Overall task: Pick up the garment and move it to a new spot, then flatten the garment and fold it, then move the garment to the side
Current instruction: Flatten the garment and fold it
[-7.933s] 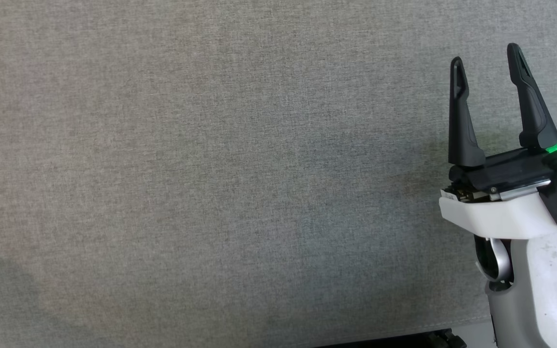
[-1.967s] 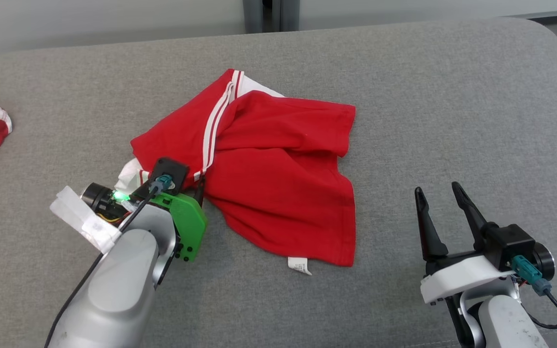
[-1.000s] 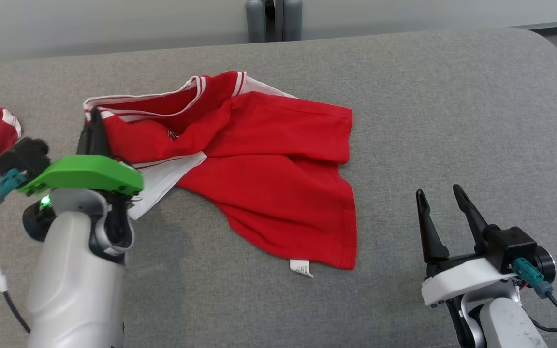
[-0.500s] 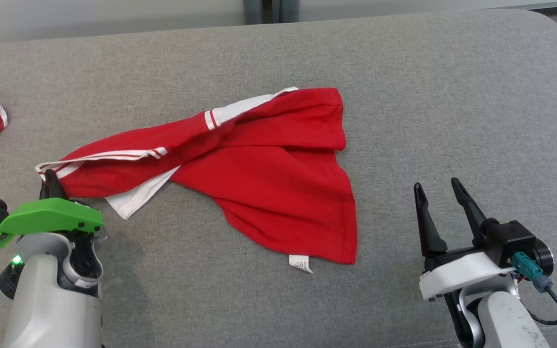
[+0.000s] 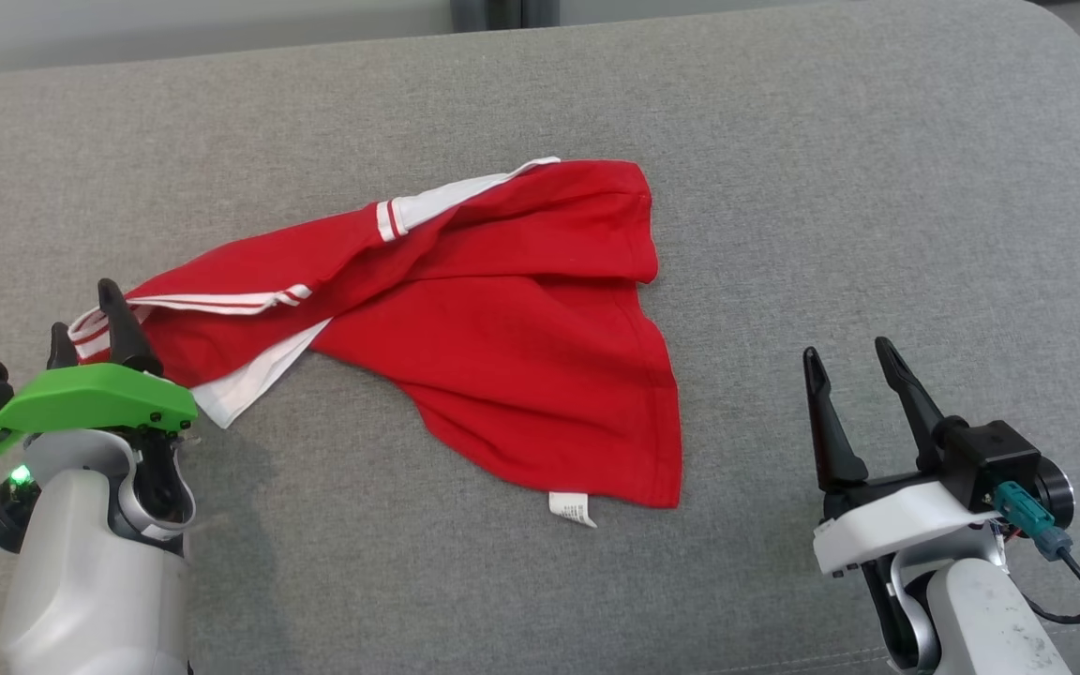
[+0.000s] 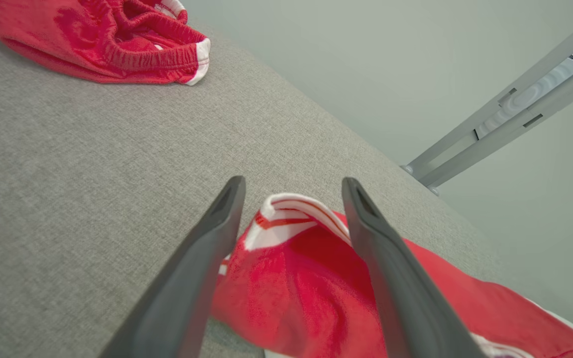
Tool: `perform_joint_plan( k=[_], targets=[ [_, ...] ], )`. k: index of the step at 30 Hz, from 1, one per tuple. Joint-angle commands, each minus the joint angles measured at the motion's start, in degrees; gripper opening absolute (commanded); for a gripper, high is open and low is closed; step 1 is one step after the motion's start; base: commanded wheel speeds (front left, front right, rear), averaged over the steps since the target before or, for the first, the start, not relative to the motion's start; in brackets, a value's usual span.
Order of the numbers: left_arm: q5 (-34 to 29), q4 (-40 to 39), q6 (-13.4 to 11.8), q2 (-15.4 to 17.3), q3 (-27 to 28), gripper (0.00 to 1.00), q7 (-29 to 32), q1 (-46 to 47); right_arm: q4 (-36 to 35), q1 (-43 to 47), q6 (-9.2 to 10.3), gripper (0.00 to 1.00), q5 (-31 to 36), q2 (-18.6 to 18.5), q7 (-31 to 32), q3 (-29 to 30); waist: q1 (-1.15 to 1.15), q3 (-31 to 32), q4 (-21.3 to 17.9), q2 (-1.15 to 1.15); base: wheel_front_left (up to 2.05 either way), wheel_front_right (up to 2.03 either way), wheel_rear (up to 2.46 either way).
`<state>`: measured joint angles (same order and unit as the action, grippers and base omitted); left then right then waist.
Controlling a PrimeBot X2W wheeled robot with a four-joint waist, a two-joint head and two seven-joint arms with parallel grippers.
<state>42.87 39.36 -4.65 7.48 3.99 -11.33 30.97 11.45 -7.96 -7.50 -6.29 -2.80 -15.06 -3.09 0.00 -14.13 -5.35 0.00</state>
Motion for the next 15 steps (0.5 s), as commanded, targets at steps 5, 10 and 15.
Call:
perform_joint_plan(
  k=[5, 10, 15],
  targets=[
    [-2.8, -1.0, 1.7, 0.9, -2.4, 1.0, -1.5, -1.8, 0.4, 0.6, 0.02, 1.0, 0.3, -0.2, -0.2, 0.9, 0.0, 1.7, 1.2, 0.0, 0.0, 0.0, 0.0],
    [-3.5, -4.0, 2.5, 0.2, -3.6, 1.0, -2.0, -4.9, 0.7, 1.9, 0.02, 1.0, 0.4, -0.2, -0.2, 1.5, 0.0, 3.6, 2.7, 0.0, 0.0, 0.0, 0.0],
    [-4.2, -9.1, 2.0, -0.7, -4.9, 1.0, -2.3, -9.5, 1.3, 3.3, 0.02, 1.0, 0.4, -0.2, -0.2, 0.9, 0.0, 5.6, 4.2, 0.0, 0.0, 0.0, 0.0]
  ],
)
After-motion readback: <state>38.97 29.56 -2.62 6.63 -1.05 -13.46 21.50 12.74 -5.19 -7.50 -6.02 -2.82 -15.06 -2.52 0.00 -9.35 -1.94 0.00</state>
